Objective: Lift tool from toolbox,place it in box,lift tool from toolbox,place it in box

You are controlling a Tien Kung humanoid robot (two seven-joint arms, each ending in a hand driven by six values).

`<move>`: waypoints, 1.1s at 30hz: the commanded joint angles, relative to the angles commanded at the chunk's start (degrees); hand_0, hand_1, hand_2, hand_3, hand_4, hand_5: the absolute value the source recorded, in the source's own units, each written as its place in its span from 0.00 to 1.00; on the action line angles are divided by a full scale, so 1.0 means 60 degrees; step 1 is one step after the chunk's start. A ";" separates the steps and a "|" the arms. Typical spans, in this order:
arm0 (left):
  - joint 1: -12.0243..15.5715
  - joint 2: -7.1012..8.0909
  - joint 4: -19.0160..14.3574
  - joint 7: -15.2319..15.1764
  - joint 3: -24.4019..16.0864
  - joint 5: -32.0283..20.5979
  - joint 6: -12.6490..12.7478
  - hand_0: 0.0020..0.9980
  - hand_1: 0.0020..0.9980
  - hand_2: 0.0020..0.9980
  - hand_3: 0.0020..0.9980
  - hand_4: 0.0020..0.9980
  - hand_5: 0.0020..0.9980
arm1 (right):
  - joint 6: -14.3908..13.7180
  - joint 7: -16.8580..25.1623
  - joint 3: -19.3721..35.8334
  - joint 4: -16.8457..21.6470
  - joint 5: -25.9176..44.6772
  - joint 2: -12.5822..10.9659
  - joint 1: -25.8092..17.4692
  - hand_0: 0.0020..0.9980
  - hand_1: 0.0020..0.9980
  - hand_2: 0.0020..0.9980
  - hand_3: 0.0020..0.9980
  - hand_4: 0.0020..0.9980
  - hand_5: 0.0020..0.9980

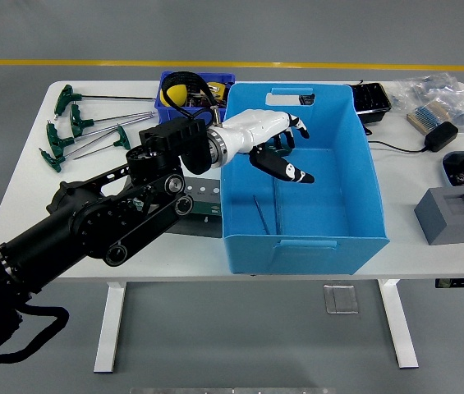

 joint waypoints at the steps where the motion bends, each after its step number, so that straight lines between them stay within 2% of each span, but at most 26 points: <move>1: 0.0147 -0.0016 -0.0062 -0.0079 -0.0220 -0.0146 0.0340 0.58 0.68 0.75 0.80 1.00 0.68 | 0.0000 0.0007 0.0004 0.0000 0.0010 0.0004 -0.0006 0.63 0.60 0.74 0.78 1.00 0.96; 2: 0.0379 -0.0016 -0.0168 -0.0204 -0.0519 -0.0444 0.0749 0.58 0.68 0.75 0.80 1.00 0.68 | -0.0005 0.0011 -0.0003 0.0000 0.0040 0.0015 -0.0011 0.63 0.60 0.74 0.78 1.00 0.96; 3: 0.0553 -0.0016 -0.0217 -0.0262 -0.0752 -0.0709 0.1025 0.67 0.72 0.79 0.80 1.00 0.74 | -0.0008 0.0012 0.0004 0.0000 0.0047 0.0023 -0.0018 0.63 0.60 0.74 0.78 1.00 0.96; 5: 0.0861 -0.0016 -0.0284 -0.0293 -0.1185 -0.1340 0.1402 0.67 0.72 0.79 0.80 1.00 0.74 | -0.0013 0.0007 0.0030 0.0000 0.0045 0.0042 -0.0036 0.63 0.60 0.74 0.78 1.00 0.96; 8: 0.1390 -0.0016 -0.0317 -0.0268 -0.1868 -0.2510 0.1430 0.67 0.72 0.79 0.80 1.00 0.74 | -0.0010 0.0008 0.0000 0.0000 0.0096 0.0061 -0.0065 0.63 0.60 0.74 0.78 1.00 0.96; 9: 0.1577 -0.0016 -0.0323 -0.0287 -0.2078 -0.2944 0.1492 0.64 0.68 0.75 0.79 1.00 0.73 | -0.0009 0.0005 -0.0006 0.0000 0.0110 0.0072 -0.0079 0.63 0.60 0.74 0.78 1.00 0.97; 11: 0.1898 -0.0016 -0.0342 -0.0359 -0.2394 -0.3685 0.1665 0.64 0.68 0.75 0.79 1.00 0.73 | -0.0009 0.0001 -0.0020 0.0000 0.0139 0.0090 -0.0104 0.63 0.60 0.74 0.78 1.00 0.97; 13: 0.2282 -0.0016 -0.0377 -0.0542 -0.2736 -0.4492 0.1954 0.64 0.68 0.75 0.79 1.00 0.73 | -0.0010 -0.0004 -0.0058 0.0000 0.0185 0.0111 -0.0128 0.63 0.60 0.74 0.78 1.00 0.97; 17: 0.2763 -0.0016 -0.0439 -0.1044 -0.3196 -0.6106 0.2319 0.63 0.68 0.74 0.78 1.00 0.72 | -0.0010 -0.0024 -0.0145 0.0000 0.0246 0.0127 -0.0145 0.63 0.60 0.74 0.78 1.00 0.97; 20: 0.3141 -0.0016 -0.0561 -0.1496 -0.3720 -0.7285 0.2464 0.63 0.68 0.74 0.78 1.00 0.72 | -0.0010 -0.0022 -0.0255 0.0000 0.0335 0.0126 -0.0158 0.63 0.60 0.74 0.78 1.00 0.97; 21: 0.3264 -0.0016 -0.0599 -0.1575 -0.3928 -0.7720 0.2424 0.75 0.82 0.87 0.83 1.00 0.77 | -0.0014 -0.0019 -0.0269 0.0000 0.0350 0.0130 -0.0164 0.63 0.60 0.74 0.78 1.00 0.97; 26: 0.3769 -0.0016 -0.0771 -0.1677 -0.4815 -0.9677 0.2197 0.75 0.82 0.87 0.83 1.00 0.77 | -0.0029 -0.0016 -0.0289 0.0000 0.0412 0.0157 -0.0182 0.63 0.60 0.74 0.78 1.00 0.97; 27: 0.3893 -0.0016 -0.0843 -0.1734 -0.4971 -0.9785 0.2211 0.84 0.98 0.99 0.88 1.00 0.84 | -0.0028 -0.0008 -0.0323 0.0000 0.0447 0.0158 -0.0186 0.63 0.61 0.74 0.78 1.00 0.97; 32: 0.4476 -0.0016 -0.1205 -0.2061 -0.5536 -0.9096 0.2127 0.84 0.98 0.99 0.88 1.00 0.84 | -0.0031 -0.0007 -0.0363 0.0000 0.0493 0.0162 -0.0184 0.63 0.61 0.74 0.78 1.00 0.97; 33: 0.4606 -0.0016 -0.1275 -0.2114 -0.5642 -0.8942 0.2050 0.86 1.00 1.00 0.91 1.00 0.91 | -0.0030 -0.0004 -0.0352 0.0000 0.0495 0.0166 -0.0190 0.63 0.60 0.73 0.78 1.00 0.97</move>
